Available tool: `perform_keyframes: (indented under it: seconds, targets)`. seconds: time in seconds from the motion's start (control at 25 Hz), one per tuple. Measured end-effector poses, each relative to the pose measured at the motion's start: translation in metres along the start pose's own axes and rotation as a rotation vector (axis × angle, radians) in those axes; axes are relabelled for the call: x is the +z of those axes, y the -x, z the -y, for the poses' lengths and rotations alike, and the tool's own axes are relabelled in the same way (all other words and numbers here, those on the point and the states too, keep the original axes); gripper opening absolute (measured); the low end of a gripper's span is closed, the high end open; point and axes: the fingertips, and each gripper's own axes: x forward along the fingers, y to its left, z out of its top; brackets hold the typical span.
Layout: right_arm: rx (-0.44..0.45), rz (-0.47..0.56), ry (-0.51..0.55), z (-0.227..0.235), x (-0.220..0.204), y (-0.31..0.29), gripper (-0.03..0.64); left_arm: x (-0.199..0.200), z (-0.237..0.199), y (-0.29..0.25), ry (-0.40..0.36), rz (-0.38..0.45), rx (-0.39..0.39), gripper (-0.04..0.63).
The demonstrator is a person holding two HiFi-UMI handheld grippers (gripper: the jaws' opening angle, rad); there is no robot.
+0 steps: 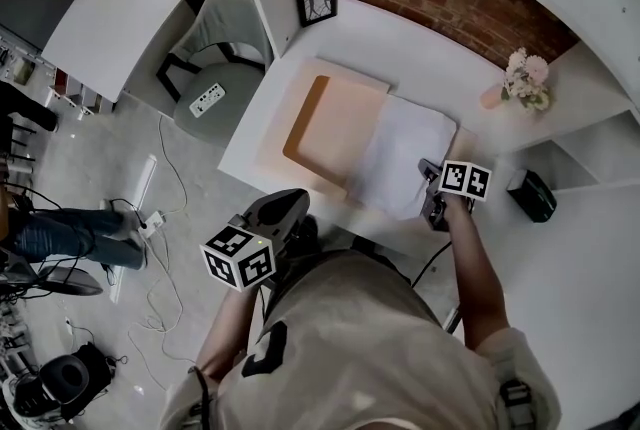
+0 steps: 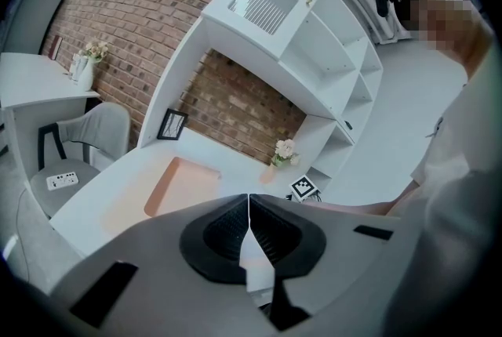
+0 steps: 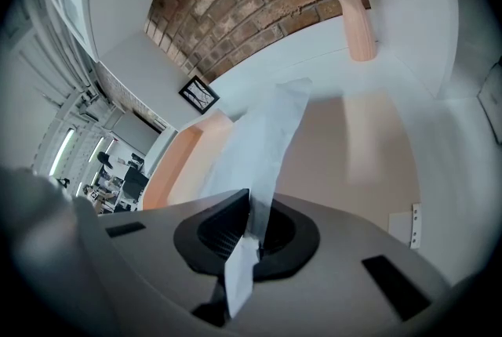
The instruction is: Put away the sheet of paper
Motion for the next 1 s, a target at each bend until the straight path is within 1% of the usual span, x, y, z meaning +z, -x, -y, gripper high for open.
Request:
perform_keyframes:
  seconds: [1.0]
  targets:
    - [0.031,-0.01,-0.016,-0.017,-0.004,-0.001,0.029,0.002,-0.009,-0.006,0.013,0.0,-0.015,0.02]
